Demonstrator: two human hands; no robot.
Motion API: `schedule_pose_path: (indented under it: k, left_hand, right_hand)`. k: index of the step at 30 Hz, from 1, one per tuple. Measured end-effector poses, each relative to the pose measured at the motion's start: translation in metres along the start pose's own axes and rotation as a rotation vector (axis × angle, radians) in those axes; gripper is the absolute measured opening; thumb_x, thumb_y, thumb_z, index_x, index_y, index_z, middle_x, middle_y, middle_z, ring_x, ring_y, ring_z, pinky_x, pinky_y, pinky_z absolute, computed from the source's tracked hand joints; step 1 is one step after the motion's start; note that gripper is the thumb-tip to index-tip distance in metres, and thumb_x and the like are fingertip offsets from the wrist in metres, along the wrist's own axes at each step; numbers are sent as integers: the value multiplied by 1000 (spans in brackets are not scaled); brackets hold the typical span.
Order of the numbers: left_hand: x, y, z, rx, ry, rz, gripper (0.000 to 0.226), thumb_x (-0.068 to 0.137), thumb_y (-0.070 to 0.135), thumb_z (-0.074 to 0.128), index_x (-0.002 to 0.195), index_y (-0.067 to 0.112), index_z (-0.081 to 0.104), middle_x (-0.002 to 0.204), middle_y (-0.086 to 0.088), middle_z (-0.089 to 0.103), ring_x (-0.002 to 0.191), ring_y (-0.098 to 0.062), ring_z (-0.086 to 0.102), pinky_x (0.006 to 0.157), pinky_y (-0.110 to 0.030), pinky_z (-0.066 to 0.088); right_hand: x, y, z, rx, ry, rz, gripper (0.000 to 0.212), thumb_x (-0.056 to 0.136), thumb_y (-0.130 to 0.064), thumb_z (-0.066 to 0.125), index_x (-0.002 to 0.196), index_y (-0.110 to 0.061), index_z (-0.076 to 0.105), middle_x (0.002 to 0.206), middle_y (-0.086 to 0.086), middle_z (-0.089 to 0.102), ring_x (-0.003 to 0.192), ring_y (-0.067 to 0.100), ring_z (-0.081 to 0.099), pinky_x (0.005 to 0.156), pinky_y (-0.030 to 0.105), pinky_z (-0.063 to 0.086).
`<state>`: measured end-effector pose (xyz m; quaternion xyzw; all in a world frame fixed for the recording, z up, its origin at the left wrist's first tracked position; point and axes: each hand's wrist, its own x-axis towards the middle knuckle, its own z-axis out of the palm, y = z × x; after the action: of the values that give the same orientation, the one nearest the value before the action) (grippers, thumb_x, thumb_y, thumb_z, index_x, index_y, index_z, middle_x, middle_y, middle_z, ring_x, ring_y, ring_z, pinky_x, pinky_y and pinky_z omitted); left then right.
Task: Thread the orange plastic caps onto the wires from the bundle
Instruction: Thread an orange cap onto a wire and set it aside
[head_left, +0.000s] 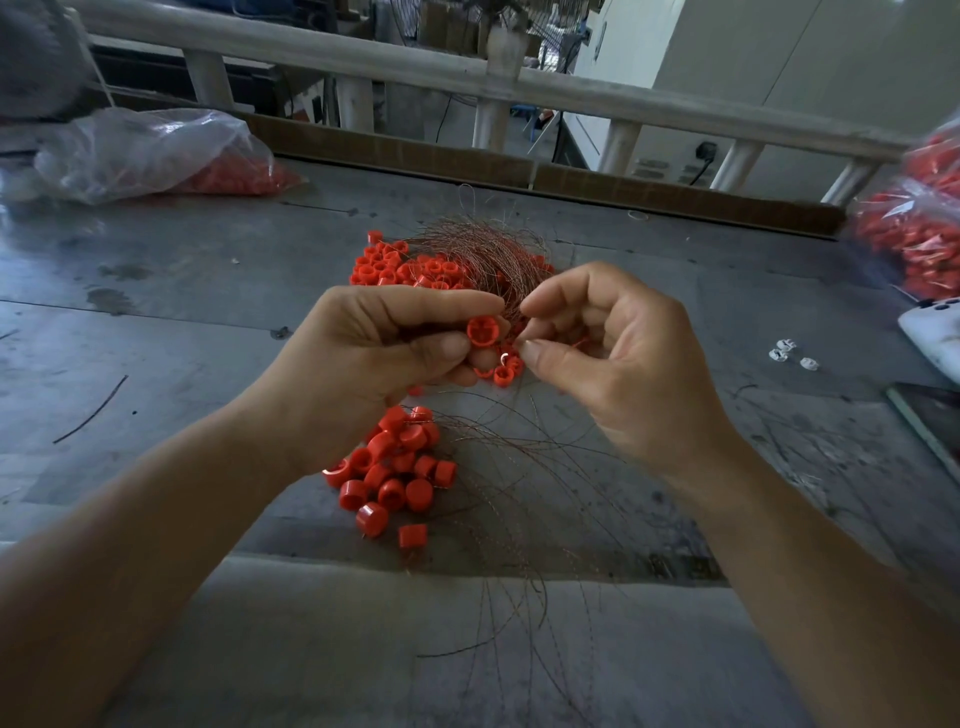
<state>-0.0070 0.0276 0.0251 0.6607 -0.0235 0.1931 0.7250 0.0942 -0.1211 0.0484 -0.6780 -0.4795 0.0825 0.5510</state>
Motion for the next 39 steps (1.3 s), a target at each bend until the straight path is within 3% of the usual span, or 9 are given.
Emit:
schedule_pose_path:
  k: [8,15,22,27,31,33,36,39]
  left_hand:
    - [-1,2,3,-165,-50,-27,27,62,10,64,86,13,75,83,-7,73,73,-14,69,63,-17,54]
    - [-2,-1,5,-198,-96,-87,25,64,10,64,86,12,75,81,-7,73,73,-14,70,63,-17,55]
    - [-1,-2,3,-219,-97,-107,24,64,8,64,85,12,74,84,-9,73,78,-16,70,64,-18,55]
    - [1,-2,1,-230,-56,-111,24,62,8,65,84,12,75,84,-10,73,79,-18,70,65,-19,55]
    - [1,-1,0,-233,-15,-116,25,60,8,66,83,12,75,85,-11,72,78,-18,71,64,-18,55]
    - [1,-1,1,-241,6,-116,25,59,8,66,82,10,75,84,-11,72,77,-17,70,63,-18,55]
    - [1,1,1,-247,18,-111,25,58,8,66,82,9,75,83,-10,72,76,-17,70,63,-18,55]
    - [0,1,1,-243,15,-109,23,64,4,62,83,9,74,83,-10,72,76,-17,70,63,-18,55]
  right_hand:
    - [1,0,0,208,-77,163,32,72,6,69,79,-17,48,61,-5,63,59,11,56,46,16,42]
    - [0,6,6,219,-99,226,37,70,14,66,76,-16,47,65,2,57,58,13,53,45,19,43]
    - [2,13,4,189,-84,217,29,73,4,69,78,-17,50,61,-5,62,58,6,58,51,18,46]
    - [14,30,-13,-132,92,206,18,79,-11,69,75,-25,58,72,0,65,70,18,64,68,28,52]
    - [22,48,-32,-411,204,202,22,82,-13,66,72,-30,57,69,-12,60,63,0,55,58,6,43]
    - [23,56,-37,-508,204,221,19,83,-15,65,74,-30,58,69,-16,58,64,-1,55,57,4,40]
    - [23,65,-39,-640,164,263,10,85,-15,61,90,-23,66,78,-16,58,75,5,56,66,14,40]
    - [24,72,-39,-781,115,272,31,88,-14,58,118,-19,60,110,-4,56,102,14,52,84,20,36]
